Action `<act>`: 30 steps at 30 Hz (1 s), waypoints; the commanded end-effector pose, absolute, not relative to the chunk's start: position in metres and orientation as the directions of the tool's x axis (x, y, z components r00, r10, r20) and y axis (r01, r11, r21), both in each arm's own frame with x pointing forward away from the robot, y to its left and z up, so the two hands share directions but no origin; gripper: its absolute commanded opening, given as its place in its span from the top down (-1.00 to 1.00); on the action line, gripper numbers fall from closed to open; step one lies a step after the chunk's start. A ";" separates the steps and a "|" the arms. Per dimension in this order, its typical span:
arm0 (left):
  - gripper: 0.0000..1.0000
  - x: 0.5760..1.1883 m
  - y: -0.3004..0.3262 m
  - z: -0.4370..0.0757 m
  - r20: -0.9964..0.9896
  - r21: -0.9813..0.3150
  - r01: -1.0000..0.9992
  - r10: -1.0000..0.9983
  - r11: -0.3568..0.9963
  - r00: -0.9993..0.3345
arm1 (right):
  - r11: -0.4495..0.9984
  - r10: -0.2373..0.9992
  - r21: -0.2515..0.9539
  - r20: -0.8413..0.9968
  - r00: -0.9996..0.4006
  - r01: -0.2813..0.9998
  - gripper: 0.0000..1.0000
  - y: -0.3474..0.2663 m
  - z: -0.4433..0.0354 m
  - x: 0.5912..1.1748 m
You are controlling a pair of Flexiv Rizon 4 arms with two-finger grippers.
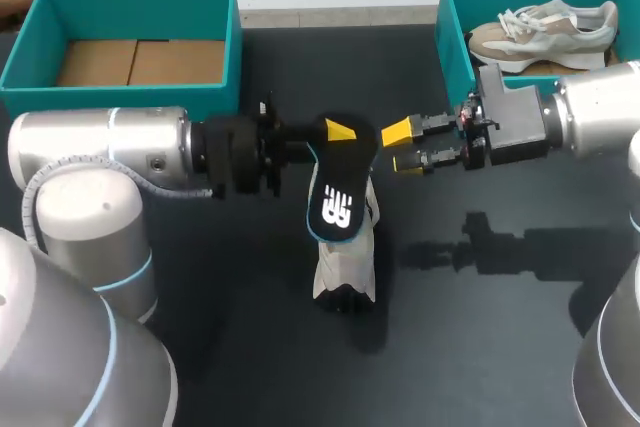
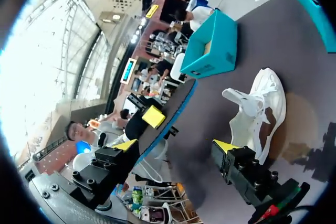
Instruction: Take the shoe out of the shoebox, open the shoe tongue, remove and reinsert the insole, then place the shoe into the shoebox
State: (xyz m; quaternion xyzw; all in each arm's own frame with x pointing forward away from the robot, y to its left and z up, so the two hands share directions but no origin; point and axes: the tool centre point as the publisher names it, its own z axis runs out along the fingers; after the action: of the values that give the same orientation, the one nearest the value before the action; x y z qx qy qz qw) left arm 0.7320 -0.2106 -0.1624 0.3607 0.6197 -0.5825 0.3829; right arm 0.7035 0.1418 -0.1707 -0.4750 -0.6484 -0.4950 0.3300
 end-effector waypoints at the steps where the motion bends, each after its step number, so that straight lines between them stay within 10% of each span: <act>1: 1.00 0.723 -0.183 -0.146 -0.802 -0.592 0.806 0.084 0.017 -0.591 | 0.173 0.424 0.545 0.710 -0.562 0.820 -1.00 0.138 -0.160 0.697; 17: 1.00 0.720 -0.181 -0.140 -0.714 -0.694 0.719 0.108 0.014 -0.692 | 0.181 0.395 0.599 0.682 -0.616 0.780 -1.00 0.139 -0.160 0.697; 24: 1.00 0.720 -0.181 -0.140 -0.714 -0.694 0.719 0.108 0.014 -0.692 | 0.528 0.393 0.738 0.226 -0.891 0.420 -1.00 0.128 -0.186 0.715; 30: 1.00 0.720 -0.181 -0.140 -0.714 -0.694 0.719 0.108 0.014 -0.692 | 0.737 0.405 0.596 -0.013 -0.914 0.318 -1.00 0.126 -0.189 0.716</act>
State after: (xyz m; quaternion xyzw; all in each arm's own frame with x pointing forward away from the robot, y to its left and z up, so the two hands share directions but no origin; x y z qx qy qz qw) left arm 0.7209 -0.1811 -0.1403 0.3087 0.6689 -0.6312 0.2426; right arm 0.7144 0.1204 -0.1949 -0.2894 -0.8387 -0.4559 0.0705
